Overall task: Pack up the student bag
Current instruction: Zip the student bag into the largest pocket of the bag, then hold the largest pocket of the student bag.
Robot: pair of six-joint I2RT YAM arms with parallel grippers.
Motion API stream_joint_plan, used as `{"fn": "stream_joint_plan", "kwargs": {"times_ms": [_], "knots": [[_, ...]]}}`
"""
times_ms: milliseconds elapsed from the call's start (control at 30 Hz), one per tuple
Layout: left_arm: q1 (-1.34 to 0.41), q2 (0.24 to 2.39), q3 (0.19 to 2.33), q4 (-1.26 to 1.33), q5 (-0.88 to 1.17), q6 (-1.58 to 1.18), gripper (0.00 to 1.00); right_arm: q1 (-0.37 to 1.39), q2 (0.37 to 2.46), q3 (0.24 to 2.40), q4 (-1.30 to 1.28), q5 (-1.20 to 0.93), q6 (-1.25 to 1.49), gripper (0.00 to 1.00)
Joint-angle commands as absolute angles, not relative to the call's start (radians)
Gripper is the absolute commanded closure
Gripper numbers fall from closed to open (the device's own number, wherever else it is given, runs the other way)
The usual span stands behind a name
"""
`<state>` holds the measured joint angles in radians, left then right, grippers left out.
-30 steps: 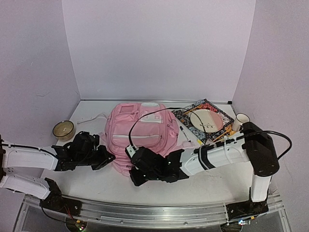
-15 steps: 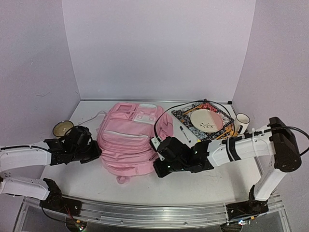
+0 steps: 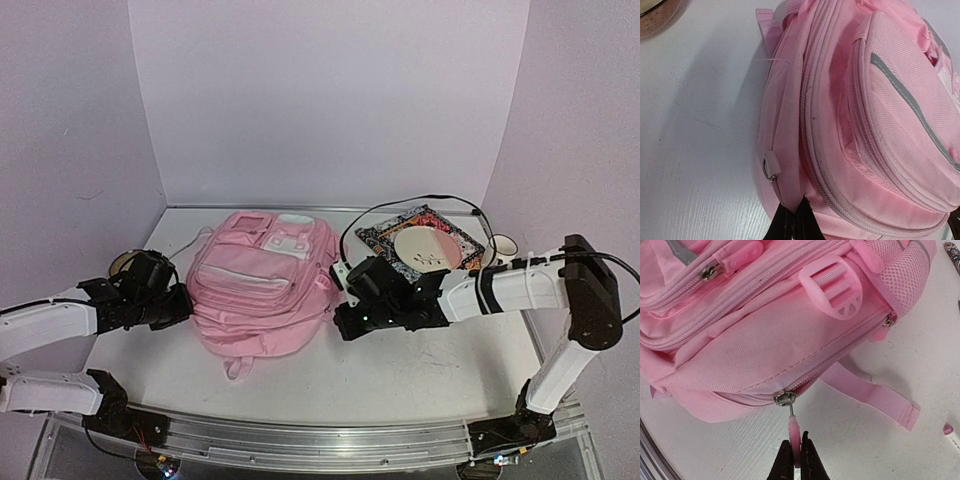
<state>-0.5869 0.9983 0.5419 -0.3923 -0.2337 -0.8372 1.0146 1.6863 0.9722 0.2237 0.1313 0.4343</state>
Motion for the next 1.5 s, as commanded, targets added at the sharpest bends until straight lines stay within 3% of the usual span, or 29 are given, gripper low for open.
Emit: {"fn": "stream_joint_plan", "kwargs": {"times_ms": [0, 200, 333, 433, 733, 1067, 1467], "knots": [[-0.545, 0.901, 0.527, -0.501, -0.377, -0.833, 1.0, 0.924, 1.687, 0.976, 0.209, 0.194, 0.41, 1.0], [-0.545, 0.858, 0.513, -0.536, -0.339, -0.83, 0.98, 0.876, 1.709, 1.011, 0.219, 0.146, 0.392, 1.0], [-0.545, 0.901, 0.555, -0.516, -0.256, -0.783, 0.73, 0.921, 1.729, 1.058, 0.215, 0.078, 0.348, 1.0], [-0.549, 0.935, 0.607, -0.497, -0.182, -0.728, 0.61, 0.963, 1.759, 1.093, 0.211, 0.04, 0.339, 1.0], [-0.769, 0.962, 0.72, -0.456, -0.15, -0.669, 0.43, 1.044, 1.789, 1.141, 0.212, 0.008, 0.367, 1.0], [-1.094, 1.203, 0.866, -0.397, -0.311, -0.605, 0.39, 1.045, 1.78, 1.117, 0.211, 0.031, 0.387, 1.0], [-1.257, 1.51, 1.039, -0.371, -0.527, -0.447, 0.36, 1.044, 1.763, 1.104, 0.225, 0.008, 0.404, 1.0]]}}
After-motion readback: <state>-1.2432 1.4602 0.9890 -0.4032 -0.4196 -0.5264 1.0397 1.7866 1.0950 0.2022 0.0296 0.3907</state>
